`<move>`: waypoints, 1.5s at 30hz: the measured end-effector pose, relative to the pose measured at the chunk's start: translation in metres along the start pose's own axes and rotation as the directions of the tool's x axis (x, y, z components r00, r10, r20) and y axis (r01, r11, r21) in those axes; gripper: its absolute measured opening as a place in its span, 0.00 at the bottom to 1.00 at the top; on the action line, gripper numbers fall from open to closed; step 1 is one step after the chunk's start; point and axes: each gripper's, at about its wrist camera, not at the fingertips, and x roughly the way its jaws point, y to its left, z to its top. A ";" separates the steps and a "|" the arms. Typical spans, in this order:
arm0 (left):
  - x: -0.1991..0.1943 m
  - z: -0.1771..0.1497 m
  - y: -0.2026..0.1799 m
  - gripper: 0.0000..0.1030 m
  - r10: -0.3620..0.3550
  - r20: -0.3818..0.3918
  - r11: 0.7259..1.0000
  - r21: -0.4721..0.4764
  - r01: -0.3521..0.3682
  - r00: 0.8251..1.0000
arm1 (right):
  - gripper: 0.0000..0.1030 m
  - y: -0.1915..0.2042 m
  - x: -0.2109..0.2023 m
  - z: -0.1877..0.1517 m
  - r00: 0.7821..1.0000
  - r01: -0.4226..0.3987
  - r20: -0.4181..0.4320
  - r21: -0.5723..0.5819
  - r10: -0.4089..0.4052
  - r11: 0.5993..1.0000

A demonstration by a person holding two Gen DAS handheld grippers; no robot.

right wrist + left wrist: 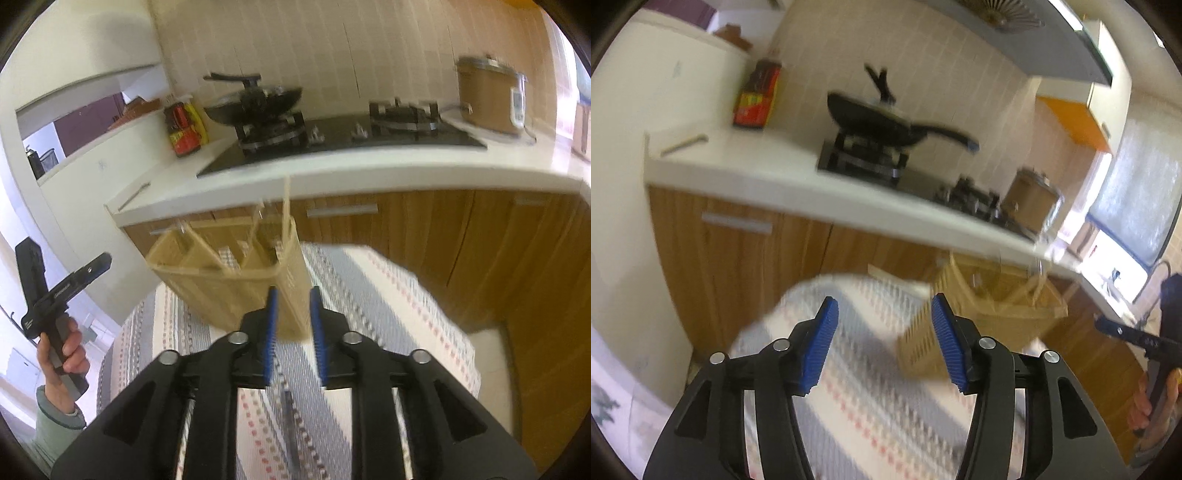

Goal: Organize utensils
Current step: 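Grasp a clear spoon with the left gripper while the right grasps the metal spoon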

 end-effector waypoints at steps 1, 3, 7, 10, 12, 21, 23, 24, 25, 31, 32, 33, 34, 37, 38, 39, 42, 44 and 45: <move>0.000 -0.008 -0.002 0.49 0.010 -0.024 1.000 0.006 -0.010 1.000 | 0.27 -0.004 0.005 -0.008 1.000 -0.008 -0.030 0.022 0.009 1.000; -0.003 -0.029 -0.007 0.50 0.015 -0.076 1.000 0.019 -0.013 0.997 | 0.29 -0.011 0.014 -0.024 0.996 -0.028 -0.083 0.057 0.033 0.998; -0.002 -0.081 -0.031 0.50 0.026 -0.211 0.998 0.054 -0.015 0.977 | 0.29 -0.017 0.029 -0.070 0.978 0.008 -0.210 0.051 0.002 0.999; -0.001 -0.110 -0.050 0.50 0.027 -0.267 0.996 0.087 -0.004 0.963 | 0.29 -0.019 0.031 -0.106 0.956 0.011 -0.294 0.022 -0.004 1.000; 0.002 -0.124 -0.066 0.51 0.040 -0.290 0.992 0.123 -0.004 0.956 | 0.29 -0.019 0.027 -0.127 0.941 0.021 -0.337 -0.002 -0.020 1.000; 0.015 -0.159 -0.121 0.55 0.130 -0.305 0.955 0.295 -0.037 0.944 | 0.29 -0.013 0.012 -0.162 0.905 -0.078 -0.416 0.048 0.091 0.996; 0.017 -0.161 -0.127 0.55 0.154 -0.308 0.944 0.327 -0.048 0.939 | 0.29 -0.004 0.015 -0.166 0.898 -0.093 -0.430 0.027 0.096 0.995; 0.018 -0.164 -0.129 0.55 0.163 -0.314 0.938 0.344 -0.048 0.935 | 0.29 0.000 0.016 -0.167 0.896 -0.095 -0.433 0.021 0.095 0.995; 0.019 -0.165 -0.131 0.55 0.164 -0.321 0.935 0.351 -0.044 0.933 | 0.29 0.003 0.018 -0.170 0.895 -0.100 -0.435 0.018 0.098 0.995; 0.031 -0.172 -0.127 0.56 0.215 -0.344 0.927 0.367 -0.080 0.914 | 0.29 0.013 0.015 -0.166 0.896 -0.154 -0.418 0.028 0.151 0.988; 0.030 -0.172 -0.127 0.56 0.213 -0.345 0.928 0.365 -0.078 0.914 | 0.29 0.012 0.013 -0.163 0.904 -0.127 -0.410 0.017 0.123 0.992; 0.031 -0.172 -0.126 0.56 0.213 -0.342 0.927 0.366 -0.078 0.915 | 0.29 0.010 0.013 -0.160 0.907 -0.112 -0.406 0.025 0.113 0.993; 0.032 -0.172 -0.125 0.55 0.213 -0.341 0.927 0.365 -0.080 0.916 | 0.29 0.006 0.015 -0.153 0.908 -0.104 -0.404 0.049 0.115 0.993; 0.034 -0.171 -0.121 0.47 0.220 -0.327 0.921 0.381 -0.084 0.919 | 0.29 0.005 0.030 -0.137 0.900 -0.079 -0.424 0.062 0.098 0.995; 0.034 -0.171 -0.120 0.45 0.212 -0.331 0.920 0.384 -0.074 0.919 | 0.29 0.006 0.038 -0.133 0.893 -0.063 -0.442 0.057 0.082 0.996; 0.033 -0.170 -0.117 0.42 0.209 -0.332 0.918 0.392 -0.067 0.920 | 0.29 0.009 0.046 -0.129 0.885 -0.062 -0.459 0.053 0.079 0.997; 0.028 -0.166 -0.108 0.30 0.191 -0.353 0.916 0.400 -0.037 0.916 | 0.29 0.018 0.068 -0.123 0.853 -0.053 -0.519 0.013 0.052 0.998; 0.025 -0.162 -0.102 0.20 0.190 -0.368 0.916 0.401 -0.029 0.910 | 0.29 0.026 0.075 -0.119 0.848 -0.027 -0.530 -0.026 0.009 0.999; 0.024 -0.159 -0.098 0.20 0.179 -0.383 0.919 0.393 -0.015 0.906 | 0.29 0.031 0.079 -0.116 0.844 -0.012 -0.537 -0.054 -0.019 0.998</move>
